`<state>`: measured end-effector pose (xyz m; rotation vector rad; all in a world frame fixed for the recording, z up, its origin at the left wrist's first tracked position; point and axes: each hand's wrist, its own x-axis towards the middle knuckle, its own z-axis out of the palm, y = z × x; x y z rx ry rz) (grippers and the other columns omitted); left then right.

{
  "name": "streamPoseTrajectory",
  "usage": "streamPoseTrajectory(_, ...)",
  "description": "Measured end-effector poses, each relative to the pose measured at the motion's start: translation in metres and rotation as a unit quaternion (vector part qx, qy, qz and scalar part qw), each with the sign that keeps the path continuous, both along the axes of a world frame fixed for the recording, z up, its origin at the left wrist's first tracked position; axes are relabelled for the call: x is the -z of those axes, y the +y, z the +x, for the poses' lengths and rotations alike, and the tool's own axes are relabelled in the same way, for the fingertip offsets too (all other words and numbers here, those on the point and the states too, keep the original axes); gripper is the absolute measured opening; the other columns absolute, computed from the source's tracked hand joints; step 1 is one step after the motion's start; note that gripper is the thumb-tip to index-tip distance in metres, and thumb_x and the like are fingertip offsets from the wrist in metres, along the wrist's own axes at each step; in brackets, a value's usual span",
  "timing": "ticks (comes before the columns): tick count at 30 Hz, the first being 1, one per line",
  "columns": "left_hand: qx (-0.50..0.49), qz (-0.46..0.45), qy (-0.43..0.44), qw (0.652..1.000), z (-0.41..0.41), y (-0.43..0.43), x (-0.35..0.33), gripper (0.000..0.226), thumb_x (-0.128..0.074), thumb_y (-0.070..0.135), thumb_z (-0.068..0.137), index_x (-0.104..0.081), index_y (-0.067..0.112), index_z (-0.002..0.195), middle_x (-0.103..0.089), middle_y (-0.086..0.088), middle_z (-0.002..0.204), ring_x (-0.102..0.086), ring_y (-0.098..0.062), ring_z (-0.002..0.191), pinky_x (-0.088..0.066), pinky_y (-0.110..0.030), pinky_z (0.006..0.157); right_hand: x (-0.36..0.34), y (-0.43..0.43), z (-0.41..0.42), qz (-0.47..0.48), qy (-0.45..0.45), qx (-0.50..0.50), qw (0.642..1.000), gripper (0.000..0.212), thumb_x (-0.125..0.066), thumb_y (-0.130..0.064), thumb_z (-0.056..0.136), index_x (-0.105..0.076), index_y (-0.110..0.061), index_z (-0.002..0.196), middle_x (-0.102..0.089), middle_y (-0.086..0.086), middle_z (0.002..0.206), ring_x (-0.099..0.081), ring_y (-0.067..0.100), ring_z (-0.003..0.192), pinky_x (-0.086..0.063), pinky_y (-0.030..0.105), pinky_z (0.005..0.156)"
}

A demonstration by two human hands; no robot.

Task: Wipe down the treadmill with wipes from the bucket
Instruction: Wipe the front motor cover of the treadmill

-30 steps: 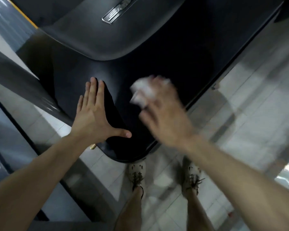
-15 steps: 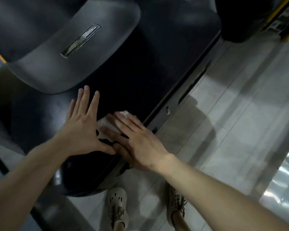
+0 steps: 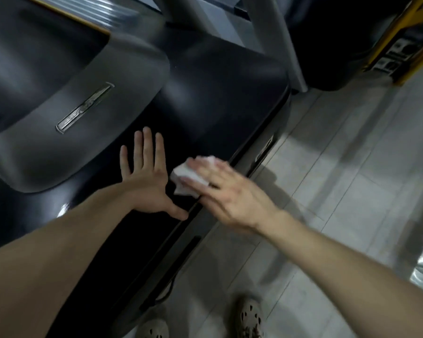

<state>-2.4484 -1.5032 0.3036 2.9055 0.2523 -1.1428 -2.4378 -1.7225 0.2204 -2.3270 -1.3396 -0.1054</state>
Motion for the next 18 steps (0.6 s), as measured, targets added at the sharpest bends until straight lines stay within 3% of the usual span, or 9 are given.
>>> streamPoseTrajectory(2,-0.007,0.004,0.023,1.000,0.000,-0.003,-0.002,0.189,-0.084,0.090,0.044,0.061,0.011,0.136,0.072,-0.014,0.136,0.064,-0.033,0.133,0.025,-0.063,0.122,0.002,-0.018,0.065,-0.029,-0.020,0.110,0.993,0.055,-0.044,-0.029,0.113,-0.034,-0.019,0.166,-0.024,0.016,0.174,-0.020,0.034,0.161,-0.016,0.053,0.132)
streamPoseTrajectory(5,-0.014,0.001,0.037,0.999,0.001,-0.005,-0.005,0.187,-0.085,0.088,0.048,0.064,0.013,0.132,0.074,-0.012,0.133,0.066,-0.032,0.131,0.025,-0.064,0.122,-0.013,-0.026,0.145,-0.027,0.083,0.351,0.932,0.058,-0.024,-0.045,0.114,-0.027,-0.024,0.168,-0.014,0.014,0.177,-0.012,0.033,0.163,-0.010,0.052,0.132)
streamPoseTrajectory(7,-0.014,0.001,0.036,0.999,0.001,-0.005,-0.005,0.188,-0.086,0.088,0.046,0.063,0.012,0.133,0.073,-0.013,0.135,0.065,-0.033,0.132,0.024,-0.064,0.122,-0.020,0.000,0.132,-0.033,0.082,0.390,0.917,0.065,-0.008,-0.052,0.112,-0.023,-0.025,0.169,-0.008,0.015,0.177,-0.010,0.034,0.163,-0.011,0.056,0.131)
streamPoseTrajectory(8,-0.014,0.002,0.036,0.999,0.001,-0.005,-0.004,0.189,-0.086,0.088,0.045,0.062,0.011,0.135,0.072,-0.014,0.136,0.065,-0.034,0.133,0.024,-0.064,0.122,-0.022,0.015,0.106,-0.052,0.056,0.337,0.939,0.067,-0.002,-0.053,0.111,-0.021,-0.025,0.170,-0.008,0.016,0.177,-0.009,0.036,0.163,-0.012,0.058,0.130)
streamPoseTrajectory(10,-0.015,0.007,0.037,0.999,0.002,-0.004,-0.003,0.191,-0.084,0.090,0.042,0.060,0.009,0.138,0.070,-0.016,0.139,0.062,-0.036,0.135,0.021,-0.065,0.124,-0.017,0.025,0.042,-0.054,0.050,0.113,0.991,0.059,-0.021,-0.049,0.114,-0.028,-0.028,0.168,-0.015,0.015,0.176,-0.009,0.034,0.164,-0.009,0.058,0.132)
streamPoseTrajectory(12,-0.012,0.009,0.040,0.999,0.002,-0.004,-0.004,0.190,-0.083,0.091,0.043,0.058,0.008,0.139,0.070,-0.017,0.140,0.061,-0.037,0.136,0.020,-0.065,0.124,-0.015,0.007,0.028,-0.041,0.038,-0.050,0.997,0.056,-0.045,-0.041,0.112,-0.037,-0.026,0.165,-0.023,0.011,0.175,-0.013,0.028,0.164,-0.014,0.053,0.132)
streamPoseTrajectory(13,-0.011,0.006,0.045,0.999,0.003,-0.004,-0.004,0.189,-0.083,0.090,0.045,0.059,0.008,0.138,0.070,-0.017,0.139,0.062,-0.038,0.136,0.020,-0.066,0.124,-0.012,-0.005,0.049,-0.041,0.019,-0.055,0.997,0.055,-0.047,-0.038,0.112,-0.038,-0.025,0.165,-0.023,0.011,0.175,-0.016,0.029,0.163,-0.016,0.053,0.132)
streamPoseTrajectory(15,-0.011,0.002,0.052,0.999,0.004,-0.004,-0.005,0.187,-0.084,0.089,0.048,0.062,0.009,0.135,0.071,-0.017,0.137,0.063,-0.037,0.134,0.022,-0.066,0.123,-0.008,-0.024,0.117,-0.064,-0.011,0.077,0.995,0.054,-0.031,-0.040,0.114,-0.034,-0.023,0.165,-0.021,0.016,0.175,-0.020,0.036,0.161,-0.018,0.057,0.130)
streamPoseTrajectory(18,-0.011,-0.004,0.058,0.998,0.004,-0.005,-0.006,0.186,-0.084,0.089,0.050,0.063,0.010,0.133,0.072,-0.016,0.137,0.064,-0.036,0.133,0.022,-0.066,0.123,-0.017,-0.039,0.200,-0.076,0.098,0.340,0.932,0.068,-0.004,-0.053,0.111,-0.026,-0.022,0.168,-0.011,0.016,0.177,-0.013,0.035,0.163,-0.012,0.054,0.132)
